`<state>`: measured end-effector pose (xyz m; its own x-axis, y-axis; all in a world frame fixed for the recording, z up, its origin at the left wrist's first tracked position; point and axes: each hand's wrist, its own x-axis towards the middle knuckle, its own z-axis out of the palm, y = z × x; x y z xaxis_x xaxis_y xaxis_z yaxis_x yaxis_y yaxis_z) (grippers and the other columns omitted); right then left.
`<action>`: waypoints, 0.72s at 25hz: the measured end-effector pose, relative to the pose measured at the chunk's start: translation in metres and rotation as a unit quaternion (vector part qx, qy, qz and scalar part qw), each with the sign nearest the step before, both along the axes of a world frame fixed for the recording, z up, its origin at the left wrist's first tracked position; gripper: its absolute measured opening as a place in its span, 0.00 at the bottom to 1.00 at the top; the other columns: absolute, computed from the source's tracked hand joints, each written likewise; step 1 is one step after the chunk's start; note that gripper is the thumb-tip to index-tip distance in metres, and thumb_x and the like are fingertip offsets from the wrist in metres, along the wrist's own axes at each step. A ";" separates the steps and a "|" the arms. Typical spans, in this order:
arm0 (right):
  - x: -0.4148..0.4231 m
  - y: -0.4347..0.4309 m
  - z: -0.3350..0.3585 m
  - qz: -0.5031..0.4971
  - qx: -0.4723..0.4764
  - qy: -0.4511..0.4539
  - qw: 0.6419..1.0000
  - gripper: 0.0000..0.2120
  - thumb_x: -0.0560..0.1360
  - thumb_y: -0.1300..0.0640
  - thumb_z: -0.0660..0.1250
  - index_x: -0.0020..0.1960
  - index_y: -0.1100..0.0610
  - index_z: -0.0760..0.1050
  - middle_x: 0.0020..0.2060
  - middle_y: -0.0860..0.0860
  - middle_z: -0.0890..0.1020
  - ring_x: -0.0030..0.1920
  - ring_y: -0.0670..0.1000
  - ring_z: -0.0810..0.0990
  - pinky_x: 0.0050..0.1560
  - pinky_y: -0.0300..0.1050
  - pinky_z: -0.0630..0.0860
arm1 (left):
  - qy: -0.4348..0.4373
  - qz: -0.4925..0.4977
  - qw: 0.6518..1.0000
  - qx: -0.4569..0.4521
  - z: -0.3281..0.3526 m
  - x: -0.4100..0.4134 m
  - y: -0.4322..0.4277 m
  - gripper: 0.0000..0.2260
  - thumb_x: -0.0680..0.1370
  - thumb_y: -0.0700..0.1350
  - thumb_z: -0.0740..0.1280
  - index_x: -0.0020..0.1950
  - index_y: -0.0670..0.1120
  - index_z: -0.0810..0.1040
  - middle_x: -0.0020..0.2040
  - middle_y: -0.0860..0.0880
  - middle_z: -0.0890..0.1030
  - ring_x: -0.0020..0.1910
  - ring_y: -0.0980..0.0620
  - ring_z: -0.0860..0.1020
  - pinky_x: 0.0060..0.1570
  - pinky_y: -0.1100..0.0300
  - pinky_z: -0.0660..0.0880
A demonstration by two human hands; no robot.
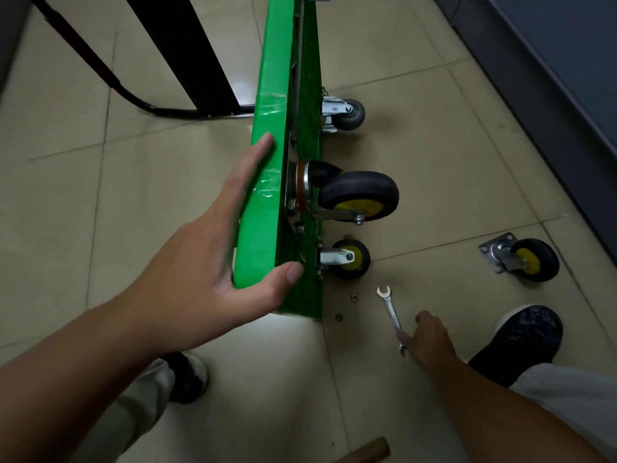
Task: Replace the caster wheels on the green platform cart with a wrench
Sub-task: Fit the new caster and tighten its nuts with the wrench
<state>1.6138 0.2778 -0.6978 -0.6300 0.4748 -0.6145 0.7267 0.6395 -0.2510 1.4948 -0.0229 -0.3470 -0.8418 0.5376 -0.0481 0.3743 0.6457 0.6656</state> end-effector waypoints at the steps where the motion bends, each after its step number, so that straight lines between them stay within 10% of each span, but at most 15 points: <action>1: 0.000 -0.002 -0.006 -0.004 -0.006 0.006 1.000 0.22 0.70 0.52 0.78 0.56 0.61 0.74 0.54 0.60 0.78 0.57 0.62 0.77 0.53 0.51 0.75 | 0.003 -0.003 1.000 0.002 0.000 0.000 -0.001 0.45 0.70 0.68 0.65 0.80 0.66 0.43 0.60 0.83 0.64 0.50 0.55 0.80 0.48 0.61 0.78; 7: -0.005 -0.018 -0.019 0.032 -0.008 0.024 0.999 0.11 0.71 0.59 0.74 0.44 0.58 0.71 0.44 0.58 0.81 0.48 0.61 0.80 0.45 0.48 0.76 | 0.006 -0.020 1.000 0.008 -0.005 -0.004 -0.003 0.45 0.73 0.70 0.63 0.83 0.55 0.47 0.64 0.81 0.62 0.59 0.55 0.75 0.57 0.83 0.63; 9: -0.007 -0.020 -0.014 0.053 -0.002 -0.004 0.999 0.10 0.70 0.57 0.72 0.44 0.58 0.71 0.44 0.57 0.80 0.49 0.60 0.80 0.45 0.46 0.74 | 0.008 -0.026 1.000 0.013 -0.004 -0.003 -0.003 0.45 0.73 0.68 0.64 0.83 0.55 0.46 0.65 0.81 0.61 0.59 0.70 0.73 0.56 0.83 0.62; 18: -0.019 -0.032 0.080 -0.030 -0.169 0.169 0.971 0.14 0.81 0.54 0.60 0.37 0.56 0.70 0.32 0.53 0.76 0.34 0.54 0.75 0.38 0.52 0.74 | -0.007 -0.005 1.000 0.018 0.007 0.004 -0.002 0.45 0.68 0.70 0.63 0.77 0.72 0.40 0.62 0.82 0.64 0.49 0.62 0.79 0.46 0.60 0.77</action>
